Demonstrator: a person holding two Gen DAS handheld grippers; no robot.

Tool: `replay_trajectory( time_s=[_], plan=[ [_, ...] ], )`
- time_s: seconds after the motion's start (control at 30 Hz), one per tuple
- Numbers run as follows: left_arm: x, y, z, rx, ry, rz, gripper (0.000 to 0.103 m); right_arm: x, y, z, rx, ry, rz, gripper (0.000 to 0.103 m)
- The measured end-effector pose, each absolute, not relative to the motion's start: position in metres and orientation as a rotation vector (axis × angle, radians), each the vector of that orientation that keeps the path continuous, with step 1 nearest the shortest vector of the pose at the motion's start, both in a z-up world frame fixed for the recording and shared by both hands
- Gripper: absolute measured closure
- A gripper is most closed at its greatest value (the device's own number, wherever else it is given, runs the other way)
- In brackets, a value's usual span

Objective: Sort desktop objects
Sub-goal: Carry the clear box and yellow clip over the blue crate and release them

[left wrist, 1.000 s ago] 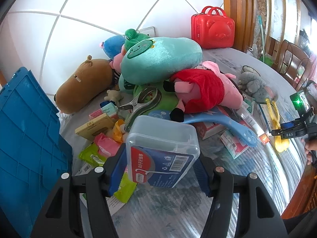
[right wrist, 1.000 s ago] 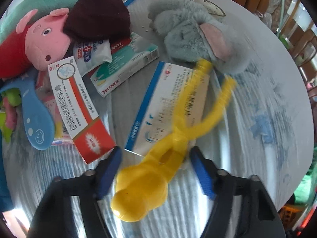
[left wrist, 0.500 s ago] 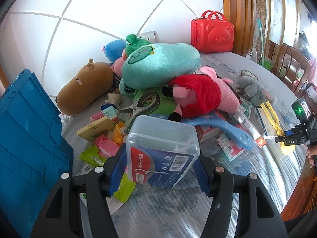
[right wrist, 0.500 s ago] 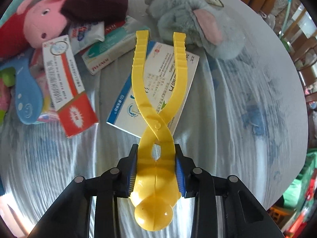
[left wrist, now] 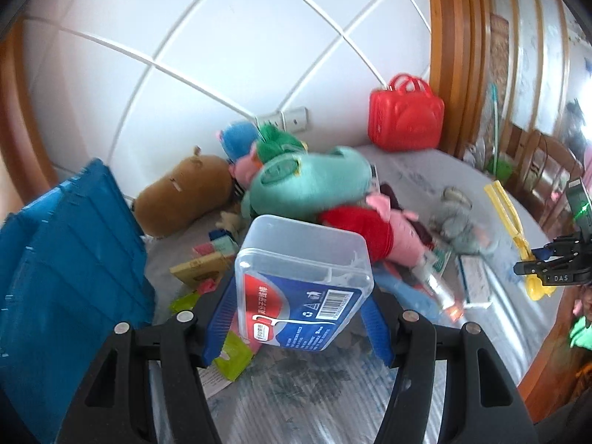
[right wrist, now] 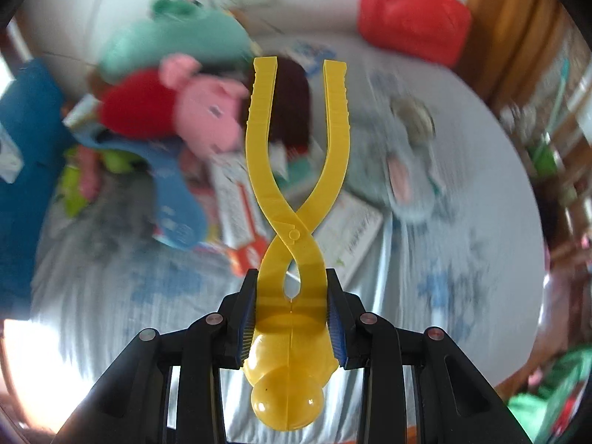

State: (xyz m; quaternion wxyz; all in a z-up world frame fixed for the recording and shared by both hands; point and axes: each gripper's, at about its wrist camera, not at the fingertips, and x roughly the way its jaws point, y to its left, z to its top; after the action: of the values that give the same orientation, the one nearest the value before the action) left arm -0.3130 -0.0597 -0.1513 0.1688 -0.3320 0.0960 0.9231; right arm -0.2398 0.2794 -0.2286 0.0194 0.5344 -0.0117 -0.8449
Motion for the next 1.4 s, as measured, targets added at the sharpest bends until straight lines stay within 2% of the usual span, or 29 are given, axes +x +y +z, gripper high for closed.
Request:
replay_trajectory(
  time_s=[0.4, 0.87, 1.1, 1.3, 1.4],
  plan=[
    [-0.257, -0.109, -0.07, -0.834, 0.194, 2.84, 0.042, -0.272, 0.207, -0.141, 1.273, 0.117, -2.545, 0.071],
    [-0.19, -0.253, 0.012, -0.671, 0.133, 3.07, 0.042, -0.273, 0.027, -0.052, 0.945, 0.284, -2.403, 0.071],
    [-0.18, -0.347, 0.021, -0.668, 0.117, 3.104, 0.042, -0.263, -0.095, -0.018, 0.827, 0.363, -2.346, 0.071],
    [-0.171, -0.428, 0.029, -0.665, 0.102, 3.133, 0.042, -0.26, -0.19, -0.008, 0.786, 0.412, -2.303, 0.071],
    [-0.174, -0.445, 0.026, -0.678, 0.095, 3.127, 0.042, -0.264, -0.235, -0.009, 0.787, 0.418, -2.28, 0.071]
  ],
)
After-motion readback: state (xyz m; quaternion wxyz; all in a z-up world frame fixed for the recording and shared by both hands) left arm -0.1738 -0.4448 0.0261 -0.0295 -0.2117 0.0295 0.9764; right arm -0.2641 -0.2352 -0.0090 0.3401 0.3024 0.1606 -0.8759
